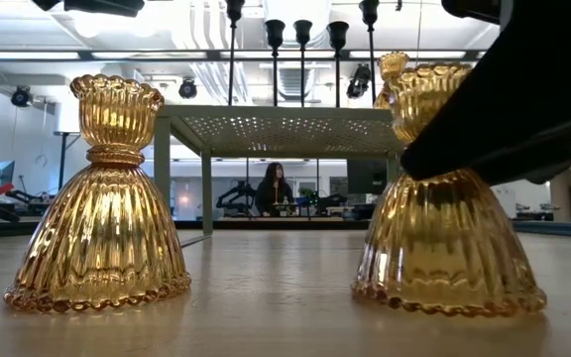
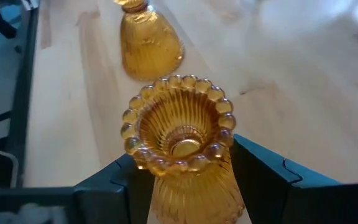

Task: Pick & Place candle stick holders
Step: Put the right yellow glass candle holder on the shelf

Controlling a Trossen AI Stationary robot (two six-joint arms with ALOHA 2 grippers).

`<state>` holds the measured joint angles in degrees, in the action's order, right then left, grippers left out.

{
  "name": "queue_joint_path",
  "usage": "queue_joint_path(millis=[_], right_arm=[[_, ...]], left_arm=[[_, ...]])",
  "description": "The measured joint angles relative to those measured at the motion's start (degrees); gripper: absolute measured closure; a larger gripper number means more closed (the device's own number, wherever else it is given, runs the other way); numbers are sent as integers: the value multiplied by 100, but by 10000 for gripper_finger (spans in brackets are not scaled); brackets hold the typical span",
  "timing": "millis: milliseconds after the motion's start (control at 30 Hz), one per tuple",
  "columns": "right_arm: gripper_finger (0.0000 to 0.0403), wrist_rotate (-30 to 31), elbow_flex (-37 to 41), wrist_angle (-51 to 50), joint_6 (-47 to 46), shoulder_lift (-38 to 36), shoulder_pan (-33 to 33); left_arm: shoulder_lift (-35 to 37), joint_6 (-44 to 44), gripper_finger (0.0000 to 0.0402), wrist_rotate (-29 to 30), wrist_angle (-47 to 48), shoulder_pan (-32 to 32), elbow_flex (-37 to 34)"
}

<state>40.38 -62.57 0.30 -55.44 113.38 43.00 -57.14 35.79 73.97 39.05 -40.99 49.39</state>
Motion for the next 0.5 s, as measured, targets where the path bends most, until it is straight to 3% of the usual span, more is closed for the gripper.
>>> queue_joint_path(millis=[267, 500], right_arm=[[296, 690, 11, -9, 365, -20, -11], [296, 698, 11, -1, 353, -30, -7]], left_arm=[[2, 0, 225, 0, -2, -2, 0], [1, 1, 225, 1, -1, -2, 0]])
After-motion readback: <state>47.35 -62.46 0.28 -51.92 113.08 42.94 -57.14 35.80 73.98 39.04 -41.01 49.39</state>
